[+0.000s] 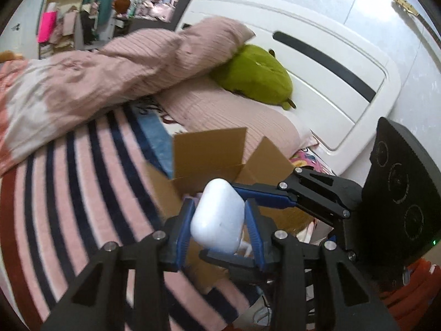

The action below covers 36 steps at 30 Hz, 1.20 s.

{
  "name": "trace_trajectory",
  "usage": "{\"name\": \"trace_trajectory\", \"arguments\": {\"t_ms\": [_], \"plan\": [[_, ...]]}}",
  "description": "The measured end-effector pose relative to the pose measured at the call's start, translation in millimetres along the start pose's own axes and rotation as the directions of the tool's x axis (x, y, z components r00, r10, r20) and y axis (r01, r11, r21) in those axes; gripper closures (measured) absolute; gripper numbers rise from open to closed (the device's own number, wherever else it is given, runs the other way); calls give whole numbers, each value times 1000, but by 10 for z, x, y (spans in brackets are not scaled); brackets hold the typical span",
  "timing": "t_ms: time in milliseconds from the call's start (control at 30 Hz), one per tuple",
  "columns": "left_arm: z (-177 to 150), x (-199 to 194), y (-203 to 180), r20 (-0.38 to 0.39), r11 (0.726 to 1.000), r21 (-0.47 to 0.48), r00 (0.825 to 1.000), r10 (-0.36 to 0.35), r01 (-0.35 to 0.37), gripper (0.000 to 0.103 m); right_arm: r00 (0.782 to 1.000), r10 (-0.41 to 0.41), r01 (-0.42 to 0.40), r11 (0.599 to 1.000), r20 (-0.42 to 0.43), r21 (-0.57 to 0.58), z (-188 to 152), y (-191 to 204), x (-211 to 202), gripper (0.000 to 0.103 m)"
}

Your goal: Organize rigid objects

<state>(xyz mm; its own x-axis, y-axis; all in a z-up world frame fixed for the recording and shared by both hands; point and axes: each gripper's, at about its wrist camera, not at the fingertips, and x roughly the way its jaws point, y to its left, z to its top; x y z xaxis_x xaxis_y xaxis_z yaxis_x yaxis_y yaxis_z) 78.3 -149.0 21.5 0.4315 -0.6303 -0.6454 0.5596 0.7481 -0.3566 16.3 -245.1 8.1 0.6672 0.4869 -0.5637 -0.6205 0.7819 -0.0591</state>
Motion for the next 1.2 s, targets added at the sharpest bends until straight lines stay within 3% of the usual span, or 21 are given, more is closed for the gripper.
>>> {"name": "trace_trajectory", "arguments": {"t_ms": [167,333,400,433,467,600,633,767,900,1067,1133,1200], "plan": [[88,413,-118,-54,999,3,998,-42,42,69,994,-77,79,997,-83,19,-145,-270,-3,54],[115,607,-159,-83,999,3,995,-52,53,68,985,-86,97,993,-150,73,-259,-486,1,53],[111,629,-165,-85,999,8,996,-32,33,57,983,-75,92,991,-166,95,-289,-548,11,53],[105,617,-156,-80,1000,7,997,-21,22,42,983,-70,88,990,-167,106,-297,-567,4,53],[103,591,-146,-69,1000,3,998,-10,10,34,984,-70,89,990,-167,110,-306,-578,-4,53],[96,398,-79,-22,999,-21,999,24,-25,26,983,-88,105,989,-162,105,-311,-563,-25,39],[85,342,-68,-6,999,-24,999,44,-44,18,983,-88,106,989,-160,104,-310,-551,-37,38],[-8,46,-50,70,989,-25,986,150,-148,12,984,-91,107,990,-154,97,-278,-501,-30,31],[-142,-251,-25,137,959,-48,949,282,-278,11,988,-100,112,988,-118,105,-252,-417,-92,21],[-359,-680,43,227,878,-138,848,479,-459,1,990,-123,129,987,-67,97,-191,-284,-167,16],[-451,-814,85,237,852,-170,819,523,-495,1,990,-134,137,987,-32,83,-176,-215,-221,3],[-549,-936,140,238,830,-203,796,556,-519,1,991,-132,131,989,18,73,-171,-148,-294,0]]}}
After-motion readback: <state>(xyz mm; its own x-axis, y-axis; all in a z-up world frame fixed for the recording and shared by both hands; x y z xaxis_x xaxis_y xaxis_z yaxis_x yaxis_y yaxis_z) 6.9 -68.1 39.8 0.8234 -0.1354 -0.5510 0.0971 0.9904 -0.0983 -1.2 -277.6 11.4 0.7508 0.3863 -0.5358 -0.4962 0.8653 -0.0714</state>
